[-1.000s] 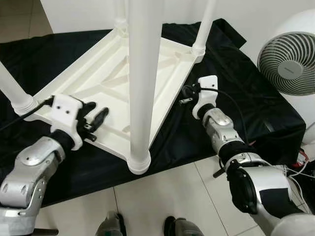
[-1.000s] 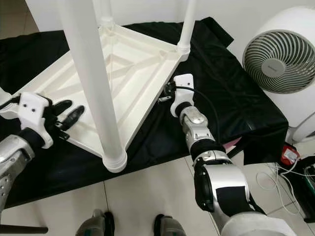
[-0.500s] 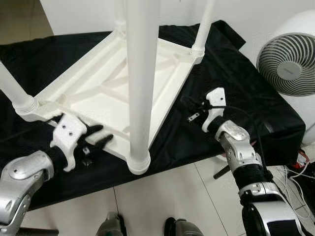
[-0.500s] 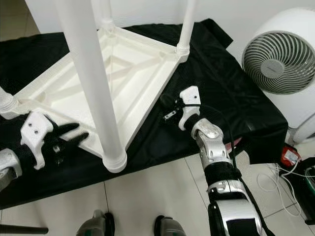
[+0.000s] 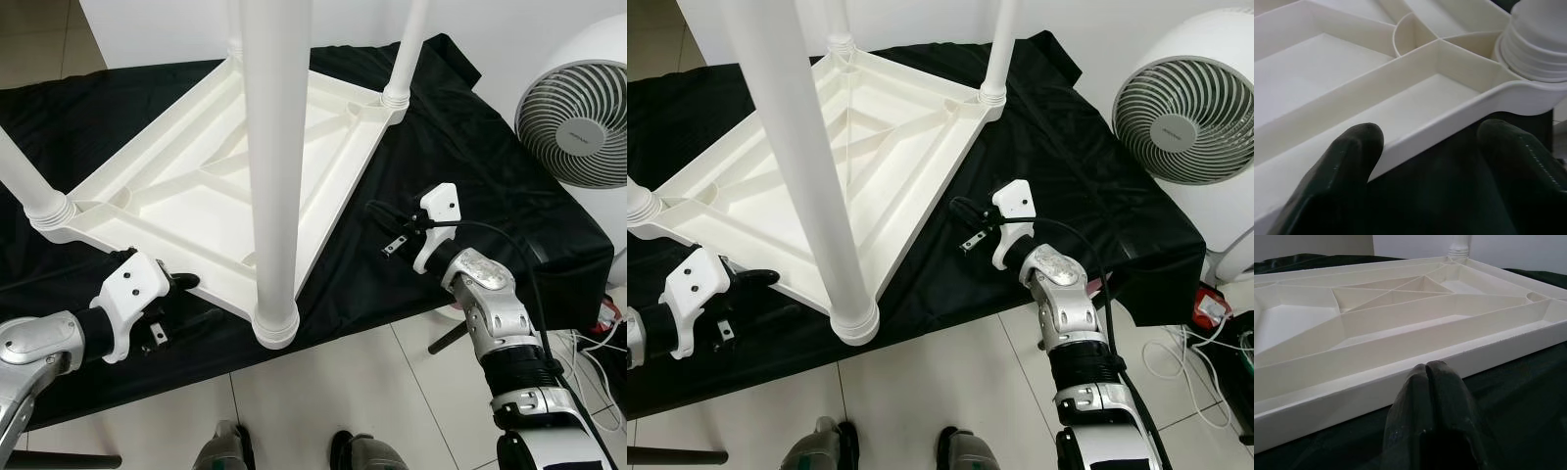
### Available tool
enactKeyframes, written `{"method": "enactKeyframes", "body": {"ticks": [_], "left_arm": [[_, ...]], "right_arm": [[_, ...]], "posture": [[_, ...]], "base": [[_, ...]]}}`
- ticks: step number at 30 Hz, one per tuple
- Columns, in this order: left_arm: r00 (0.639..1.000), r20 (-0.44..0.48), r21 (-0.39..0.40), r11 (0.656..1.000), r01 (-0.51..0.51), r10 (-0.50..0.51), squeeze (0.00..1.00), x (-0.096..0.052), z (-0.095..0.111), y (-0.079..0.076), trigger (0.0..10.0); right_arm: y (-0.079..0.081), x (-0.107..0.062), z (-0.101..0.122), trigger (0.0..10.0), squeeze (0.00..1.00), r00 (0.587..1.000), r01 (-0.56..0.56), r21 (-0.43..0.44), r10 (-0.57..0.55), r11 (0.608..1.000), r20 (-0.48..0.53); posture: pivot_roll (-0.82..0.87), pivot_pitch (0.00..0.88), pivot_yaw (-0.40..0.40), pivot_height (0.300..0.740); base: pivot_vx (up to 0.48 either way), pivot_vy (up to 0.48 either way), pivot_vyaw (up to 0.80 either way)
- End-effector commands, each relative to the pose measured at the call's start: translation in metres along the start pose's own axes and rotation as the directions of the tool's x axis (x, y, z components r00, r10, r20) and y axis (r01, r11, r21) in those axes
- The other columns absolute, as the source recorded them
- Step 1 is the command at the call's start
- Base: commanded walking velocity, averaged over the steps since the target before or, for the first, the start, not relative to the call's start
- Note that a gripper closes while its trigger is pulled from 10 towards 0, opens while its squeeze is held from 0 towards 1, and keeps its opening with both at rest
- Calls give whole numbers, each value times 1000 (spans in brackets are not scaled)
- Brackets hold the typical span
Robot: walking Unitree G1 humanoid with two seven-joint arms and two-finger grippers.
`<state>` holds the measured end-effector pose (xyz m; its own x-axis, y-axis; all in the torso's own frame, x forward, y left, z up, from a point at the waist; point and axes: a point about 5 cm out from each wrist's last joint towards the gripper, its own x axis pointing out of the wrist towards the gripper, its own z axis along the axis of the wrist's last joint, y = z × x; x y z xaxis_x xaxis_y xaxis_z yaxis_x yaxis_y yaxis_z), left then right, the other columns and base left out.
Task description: Building children table
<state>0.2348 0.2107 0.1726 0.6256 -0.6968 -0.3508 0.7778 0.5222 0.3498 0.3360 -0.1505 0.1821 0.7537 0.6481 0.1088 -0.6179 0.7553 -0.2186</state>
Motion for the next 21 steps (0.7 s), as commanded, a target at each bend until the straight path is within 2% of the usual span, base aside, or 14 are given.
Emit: {"method": "enactKeyframes", "body": {"ticks": [1,2,4,5,14,21], "left_arm": [[998,-18,17,998,60,-60,1000,2,-3,-5,10000],[997,-69,57,997,50,-46,412,3,-8,1,10000],[995,-93,77,996,47,-40,412,4,-11,4,10000],[993,-117,93,995,39,-28,0,7,-14,8,10000],[988,-149,145,988,62,-40,0,21,-16,24,10000],[964,-230,116,980,163,-133,0,29,-26,34,10000]], "right_arm": [[3,-2,-2,10000,0,1000,-16,7,16,1000,-12],[3,-2,-1,10000,0,1000,-14,4,14,1000,-14],[3,-2,-1,10000,0,1000,-13,3,13,1000,-15],[3,-3,0,10000,0,1000,-11,3,11,1000,-16],[2,-4,5,10000,0,1000,6,-1,-6,1000,-20],[-2,-7,8,10000,0,999,30,-16,-30,999,-18]], "posture": [[39,178,13,740],[33,172,16,740],[33,172,16,740],[30,169,19,740],[11,158,32,740],[-2,163,57,740]], "base": [[0,0,0],[0,0,0],[0,0,0],[0,0,0],[0,0,0],[0,0,0]]}}
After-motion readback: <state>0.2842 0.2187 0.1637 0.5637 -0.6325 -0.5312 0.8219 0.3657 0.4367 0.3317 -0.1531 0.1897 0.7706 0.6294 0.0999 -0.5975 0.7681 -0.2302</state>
